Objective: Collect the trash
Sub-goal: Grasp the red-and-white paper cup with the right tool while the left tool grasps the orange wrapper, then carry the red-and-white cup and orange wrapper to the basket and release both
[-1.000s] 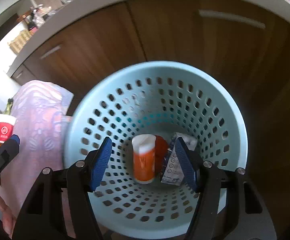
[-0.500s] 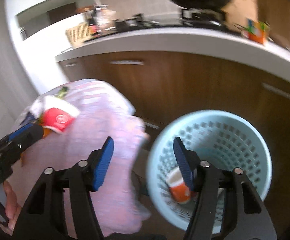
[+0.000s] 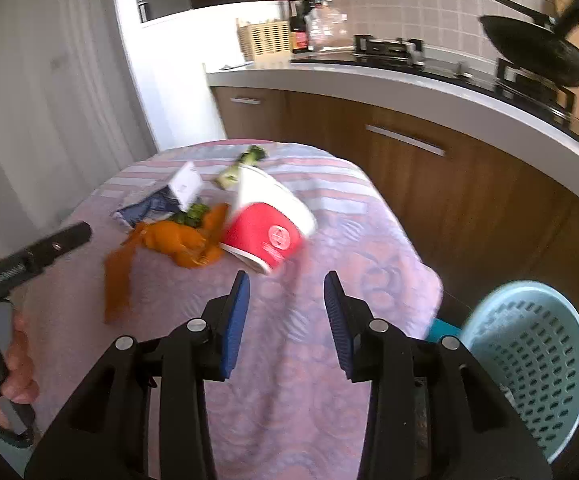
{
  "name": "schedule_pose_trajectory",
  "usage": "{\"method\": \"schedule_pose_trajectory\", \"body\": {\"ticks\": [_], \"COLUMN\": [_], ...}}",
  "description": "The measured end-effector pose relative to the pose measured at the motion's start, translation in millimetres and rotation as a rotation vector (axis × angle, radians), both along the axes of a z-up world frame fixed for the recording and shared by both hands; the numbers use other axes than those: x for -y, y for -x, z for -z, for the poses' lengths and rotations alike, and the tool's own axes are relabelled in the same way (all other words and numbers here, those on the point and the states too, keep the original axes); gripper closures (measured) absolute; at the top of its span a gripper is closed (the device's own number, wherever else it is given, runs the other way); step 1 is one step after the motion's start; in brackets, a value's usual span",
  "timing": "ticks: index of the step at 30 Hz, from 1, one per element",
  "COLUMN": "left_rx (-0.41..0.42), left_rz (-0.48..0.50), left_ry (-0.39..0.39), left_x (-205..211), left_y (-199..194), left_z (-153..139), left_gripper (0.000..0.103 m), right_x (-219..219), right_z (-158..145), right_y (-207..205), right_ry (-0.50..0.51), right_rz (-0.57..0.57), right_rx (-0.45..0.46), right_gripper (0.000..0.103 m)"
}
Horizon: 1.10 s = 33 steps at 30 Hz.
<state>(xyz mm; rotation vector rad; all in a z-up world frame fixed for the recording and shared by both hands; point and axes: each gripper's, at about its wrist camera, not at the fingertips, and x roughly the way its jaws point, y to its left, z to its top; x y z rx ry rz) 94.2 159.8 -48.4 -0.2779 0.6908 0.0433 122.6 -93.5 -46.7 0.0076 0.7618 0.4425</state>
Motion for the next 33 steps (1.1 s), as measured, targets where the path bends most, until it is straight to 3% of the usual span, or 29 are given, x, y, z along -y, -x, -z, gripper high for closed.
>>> {"method": "schedule_pose_trajectory", "body": {"ticks": [3, 6, 10, 14, 22, 27, 29, 31, 33], "left_rx": [0.005, -0.013, -0.025, -0.055, -0.115, -0.13, -0.127, -0.125, -0.123], "left_rz": [-0.047, -0.019, -0.038, -0.016, -0.008, -0.001, 0.002, 0.012, 0.018], "left_ry": [0.054, 0.12, 0.107, 0.113, 0.063, 0.001, -0.003, 0.017, 0.036], "left_x": [-16, -21, -14, -6, 4, 13, 14, 11, 9], "left_y": [-1, -9, -15, -22, -32, -32, -31, -32, -31], "left_z": [10, 22, 35, 44, 59, 61, 61, 61, 62], "left_gripper": [0.025, 0.023, 0.023, 0.021, 0.022, 0.039, 0.057, 0.07, 0.074], "right_x": [-15, -30, -49, -69, -80, -66, -57, -54, -52], "right_z": [-2, -4, -4, 1, 29, 36, 38, 41, 44], "right_y": [-9, -22, -41, -58, -91, -96, -98, -100, -103], "right_ry": [-0.015, -0.027, -0.011, 0.044, 0.092, 0.078, 0.065, 0.056, 0.056], "right_rz": [-0.018, -0.026, 0.0, 0.058, 0.141, 0.167, 0.17, 0.165, 0.167], "right_rx": [-0.013, -0.027, -0.028, -0.012, -0.064, -0.103, -0.115, -0.13, -0.141], "right_gripper": [0.068, 0.067, 0.058, 0.057, 0.053, 0.053, 0.053, 0.053, 0.053]}}
